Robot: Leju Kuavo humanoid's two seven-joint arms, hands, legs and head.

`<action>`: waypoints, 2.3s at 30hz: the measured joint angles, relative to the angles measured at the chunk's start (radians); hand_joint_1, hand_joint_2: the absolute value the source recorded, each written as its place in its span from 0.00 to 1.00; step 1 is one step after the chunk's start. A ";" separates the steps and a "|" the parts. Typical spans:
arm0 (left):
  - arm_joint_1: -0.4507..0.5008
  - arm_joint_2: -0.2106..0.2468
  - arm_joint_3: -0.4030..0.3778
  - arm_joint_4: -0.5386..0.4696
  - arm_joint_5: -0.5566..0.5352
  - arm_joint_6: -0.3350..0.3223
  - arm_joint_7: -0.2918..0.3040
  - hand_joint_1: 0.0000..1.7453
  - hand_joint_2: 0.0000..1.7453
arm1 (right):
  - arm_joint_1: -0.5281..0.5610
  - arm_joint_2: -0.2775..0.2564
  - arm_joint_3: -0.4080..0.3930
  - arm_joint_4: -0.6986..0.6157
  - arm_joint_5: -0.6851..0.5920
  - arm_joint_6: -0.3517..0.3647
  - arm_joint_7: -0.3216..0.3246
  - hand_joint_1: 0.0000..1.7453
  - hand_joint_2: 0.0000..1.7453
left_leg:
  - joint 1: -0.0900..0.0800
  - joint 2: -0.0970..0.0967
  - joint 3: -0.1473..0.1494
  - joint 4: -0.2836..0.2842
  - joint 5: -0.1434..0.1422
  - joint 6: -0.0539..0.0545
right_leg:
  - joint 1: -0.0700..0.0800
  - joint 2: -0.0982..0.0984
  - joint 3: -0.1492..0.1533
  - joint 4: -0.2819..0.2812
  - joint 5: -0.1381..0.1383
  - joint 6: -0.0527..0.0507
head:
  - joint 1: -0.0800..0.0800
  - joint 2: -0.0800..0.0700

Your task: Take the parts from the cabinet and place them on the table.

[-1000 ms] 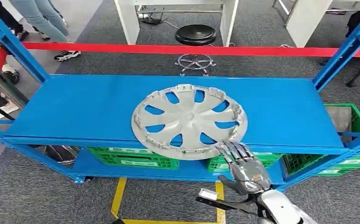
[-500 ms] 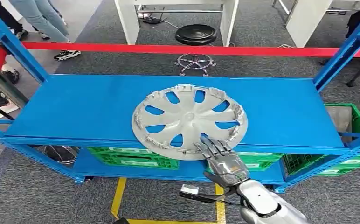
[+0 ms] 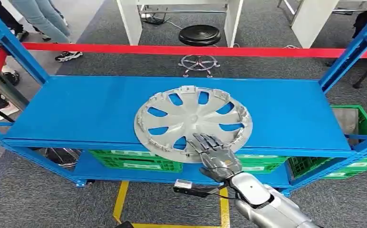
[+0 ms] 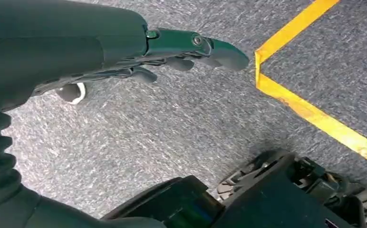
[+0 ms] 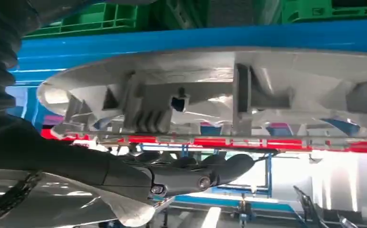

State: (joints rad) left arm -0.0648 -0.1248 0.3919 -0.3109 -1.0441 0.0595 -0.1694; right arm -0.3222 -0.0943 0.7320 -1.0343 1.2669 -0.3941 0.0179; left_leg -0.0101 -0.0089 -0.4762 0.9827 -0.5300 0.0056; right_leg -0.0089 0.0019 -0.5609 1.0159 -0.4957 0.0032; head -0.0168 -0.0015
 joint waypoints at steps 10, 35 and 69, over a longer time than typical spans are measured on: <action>0.000 0.006 -0.019 0.000 0.016 -0.003 0.001 0.00 1.00 | -0.045 0.020 0.014 0.087 -0.021 0.000 0.010 1.00 1.00 | 0.000 0.000 0.000 0.000 0.000 0.000 | 0.000 0.000 0.000 0.000 0.000 0.000 | 0.000 0.000; 0.024 0.025 0.019 0.009 0.256 -0.048 -0.081 0.00 1.00 | 0.183 -0.023 -0.037 -0.290 0.065 -0.238 -0.026 1.00 1.00 | 0.000 0.000 -0.003 0.000 -0.001 0.000 | 0.000 0.001 -0.003 0.000 0.000 0.000 | 0.000 0.000; 0.024 0.023 0.041 0.014 0.302 -0.053 -0.143 0.00 1.00 | 0.276 -0.079 -0.079 -0.640 0.074 -0.277 -0.137 1.00 1.00 | 0.000 0.000 -0.003 0.000 -0.001 0.000 | 0.000 0.000 -0.003 0.000 0.000 0.000 | 0.000 0.000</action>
State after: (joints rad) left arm -0.0404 -0.1019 0.4330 -0.2972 -0.7420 0.0061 -0.3125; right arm -0.0460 -0.1732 0.6534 -1.6744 1.3408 -0.6710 -0.1191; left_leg -0.0102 -0.0090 -0.4793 0.9829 -0.5305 0.0057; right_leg -0.0090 0.0019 -0.5641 1.0158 -0.4961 0.0032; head -0.0172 -0.0015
